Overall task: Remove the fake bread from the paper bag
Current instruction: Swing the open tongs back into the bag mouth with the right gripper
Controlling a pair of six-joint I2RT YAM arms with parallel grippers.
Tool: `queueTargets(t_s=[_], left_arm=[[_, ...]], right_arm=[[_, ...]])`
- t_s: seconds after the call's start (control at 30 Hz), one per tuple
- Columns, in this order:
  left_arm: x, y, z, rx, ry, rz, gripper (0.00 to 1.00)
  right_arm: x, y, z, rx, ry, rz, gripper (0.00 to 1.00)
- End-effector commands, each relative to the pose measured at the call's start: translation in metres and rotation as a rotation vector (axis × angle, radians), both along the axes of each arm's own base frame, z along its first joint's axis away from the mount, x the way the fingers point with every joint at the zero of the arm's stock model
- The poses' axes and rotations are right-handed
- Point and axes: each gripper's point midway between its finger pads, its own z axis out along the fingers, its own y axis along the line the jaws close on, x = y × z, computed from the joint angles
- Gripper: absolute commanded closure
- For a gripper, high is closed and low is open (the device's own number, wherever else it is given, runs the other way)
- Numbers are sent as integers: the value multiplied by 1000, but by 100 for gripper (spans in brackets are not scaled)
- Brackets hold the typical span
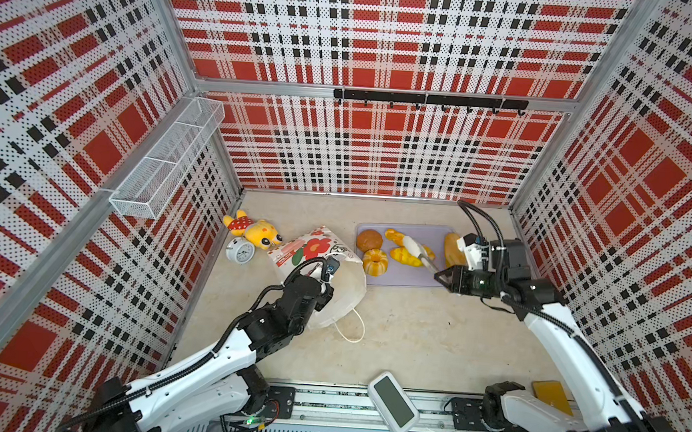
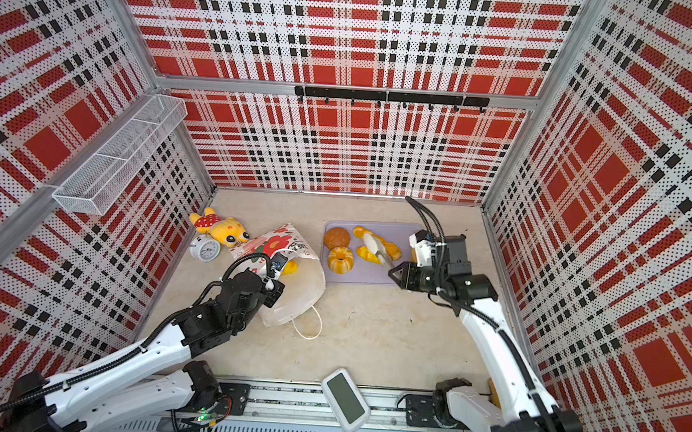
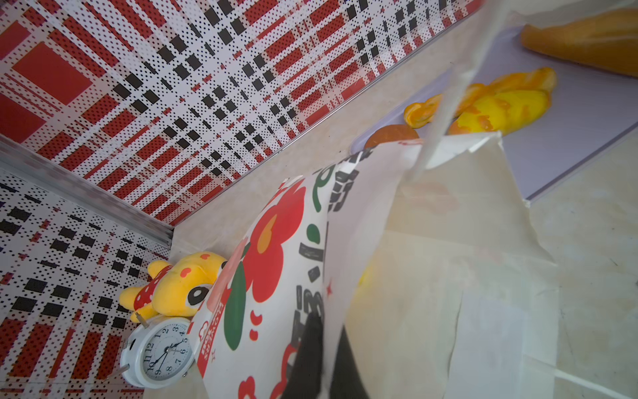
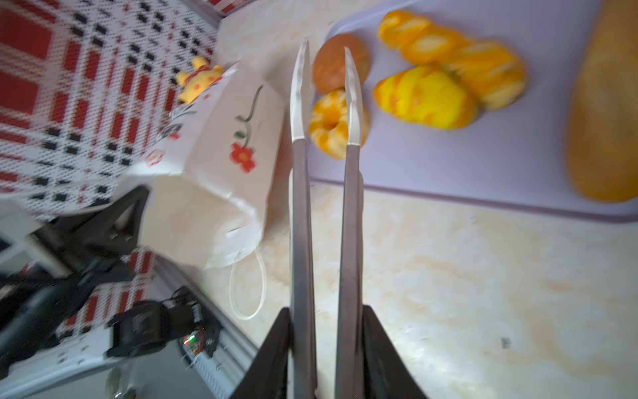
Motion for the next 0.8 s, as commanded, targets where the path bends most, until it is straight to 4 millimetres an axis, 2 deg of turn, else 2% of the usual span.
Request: queueTargets(t_s=[0.0,0.17,0.27,0.37,0.5,0.67,0.77], left_arm=[[-1,-1,5,-23,-23,3,100],[1,-4,3,-12,-19,-2,100],[2,-6,2,-11,-21,-7,100],[3,-6,0,-8,-23,-8,100],[3,-8,0,-12,-25,-15,100],[1,-5,2,-8,-37,-12,100],[1,-5,1,-10,-36,-15,100]], right_arm=[[-20,34,32,227,-28,2,68],[-58,83,34,329,11,65,64],[-67,117,23,343,42,109,64],[-62,147,12,378,71,119,65],[-45,181,0,435,114,104,65],[-26,208,-23,451,158,75,65],[-21,225,-26,488,184,82,64]])
